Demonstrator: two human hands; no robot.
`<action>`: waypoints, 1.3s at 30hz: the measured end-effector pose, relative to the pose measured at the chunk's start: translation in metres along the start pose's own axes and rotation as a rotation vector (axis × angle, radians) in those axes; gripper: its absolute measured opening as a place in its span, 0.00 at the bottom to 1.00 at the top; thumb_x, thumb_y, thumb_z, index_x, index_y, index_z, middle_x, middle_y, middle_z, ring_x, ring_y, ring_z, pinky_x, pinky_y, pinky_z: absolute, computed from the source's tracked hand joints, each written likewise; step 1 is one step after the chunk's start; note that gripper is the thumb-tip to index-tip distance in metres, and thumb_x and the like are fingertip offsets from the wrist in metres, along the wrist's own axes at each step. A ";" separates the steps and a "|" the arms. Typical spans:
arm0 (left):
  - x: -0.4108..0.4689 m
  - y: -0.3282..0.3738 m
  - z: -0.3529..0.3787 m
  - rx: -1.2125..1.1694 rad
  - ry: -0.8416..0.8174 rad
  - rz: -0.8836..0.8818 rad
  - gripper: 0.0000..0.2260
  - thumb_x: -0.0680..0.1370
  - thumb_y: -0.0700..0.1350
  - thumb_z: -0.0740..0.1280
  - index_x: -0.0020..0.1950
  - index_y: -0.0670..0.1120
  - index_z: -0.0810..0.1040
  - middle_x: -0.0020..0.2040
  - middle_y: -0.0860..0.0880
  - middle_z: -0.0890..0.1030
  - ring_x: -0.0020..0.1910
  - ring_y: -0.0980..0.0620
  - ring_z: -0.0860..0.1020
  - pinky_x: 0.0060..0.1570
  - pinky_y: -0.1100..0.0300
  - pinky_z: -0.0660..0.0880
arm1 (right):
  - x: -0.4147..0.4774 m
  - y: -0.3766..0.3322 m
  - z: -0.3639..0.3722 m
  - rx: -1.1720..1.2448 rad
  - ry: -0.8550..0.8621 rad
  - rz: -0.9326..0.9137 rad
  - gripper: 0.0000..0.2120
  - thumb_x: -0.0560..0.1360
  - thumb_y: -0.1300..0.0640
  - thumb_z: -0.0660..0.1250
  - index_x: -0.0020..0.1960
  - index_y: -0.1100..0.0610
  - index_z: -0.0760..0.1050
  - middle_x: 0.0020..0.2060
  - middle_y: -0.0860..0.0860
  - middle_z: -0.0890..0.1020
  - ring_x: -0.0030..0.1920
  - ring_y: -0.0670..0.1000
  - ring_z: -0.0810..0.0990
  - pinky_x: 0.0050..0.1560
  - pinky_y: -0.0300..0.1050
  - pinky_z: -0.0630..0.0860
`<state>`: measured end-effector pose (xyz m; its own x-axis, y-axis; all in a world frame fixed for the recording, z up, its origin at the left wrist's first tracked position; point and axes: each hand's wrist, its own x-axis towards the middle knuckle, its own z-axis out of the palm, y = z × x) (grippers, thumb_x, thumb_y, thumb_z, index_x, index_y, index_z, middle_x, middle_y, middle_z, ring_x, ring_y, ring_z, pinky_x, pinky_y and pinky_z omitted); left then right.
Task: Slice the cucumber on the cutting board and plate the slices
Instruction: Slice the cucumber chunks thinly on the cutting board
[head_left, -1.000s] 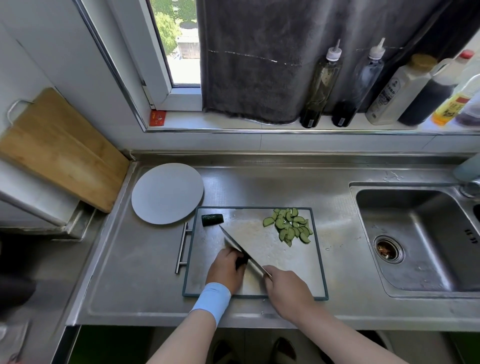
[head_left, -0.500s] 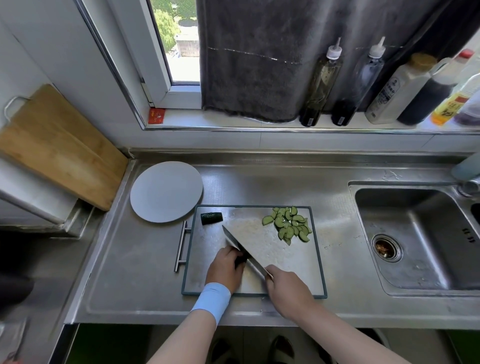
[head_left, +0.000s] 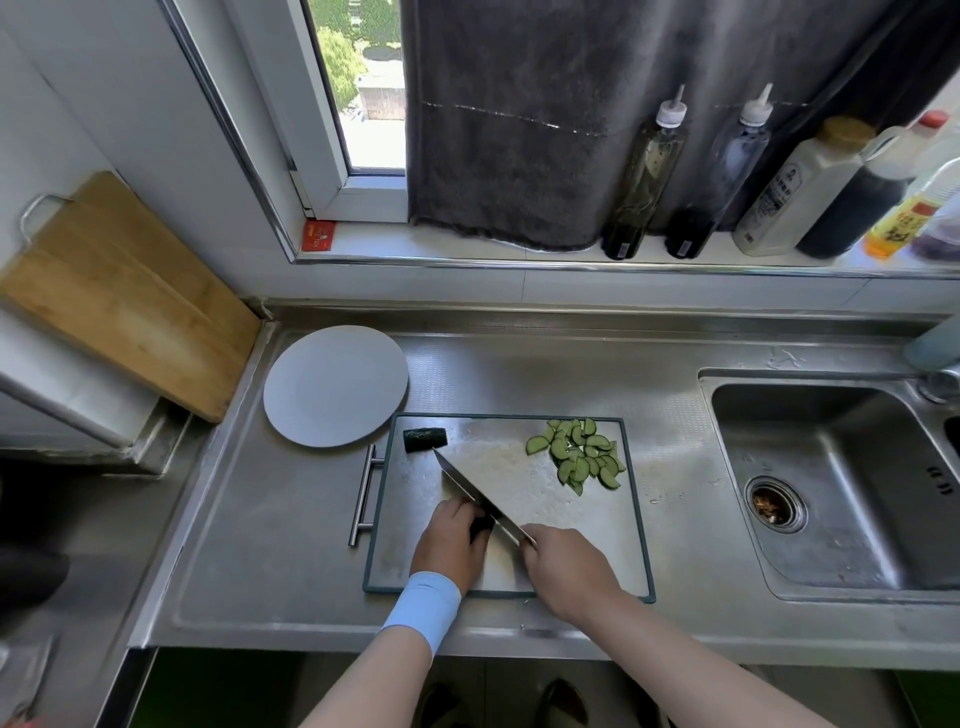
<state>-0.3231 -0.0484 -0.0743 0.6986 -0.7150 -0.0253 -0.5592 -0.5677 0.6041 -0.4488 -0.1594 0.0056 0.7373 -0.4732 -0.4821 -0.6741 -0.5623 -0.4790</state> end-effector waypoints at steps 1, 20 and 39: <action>0.000 0.000 0.000 -0.003 -0.004 -0.012 0.06 0.74 0.45 0.68 0.50 0.48 0.79 0.49 0.49 0.77 0.51 0.51 0.73 0.48 0.59 0.73 | -0.004 0.000 0.000 -0.001 0.012 -0.009 0.11 0.80 0.53 0.54 0.43 0.49 0.73 0.36 0.48 0.78 0.36 0.51 0.74 0.30 0.44 0.64; -0.002 -0.002 0.002 -0.029 0.020 -0.014 0.06 0.73 0.44 0.69 0.49 0.48 0.79 0.49 0.51 0.78 0.50 0.52 0.74 0.48 0.59 0.75 | -0.002 -0.001 0.012 0.038 -0.017 0.022 0.12 0.81 0.55 0.54 0.54 0.49 0.76 0.44 0.52 0.82 0.41 0.54 0.76 0.38 0.46 0.68; -0.003 -0.002 -0.002 -0.053 -0.008 -0.040 0.06 0.74 0.45 0.68 0.50 0.50 0.81 0.51 0.50 0.77 0.52 0.52 0.74 0.52 0.61 0.73 | -0.028 0.000 0.004 -0.002 0.026 -0.055 0.11 0.82 0.53 0.52 0.44 0.46 0.68 0.31 0.45 0.73 0.32 0.46 0.70 0.30 0.38 0.63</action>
<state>-0.3234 -0.0445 -0.0739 0.7161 -0.6958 -0.0562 -0.5065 -0.5733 0.6440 -0.4698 -0.1441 0.0162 0.7741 -0.4593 -0.4356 -0.6325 -0.5893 -0.5026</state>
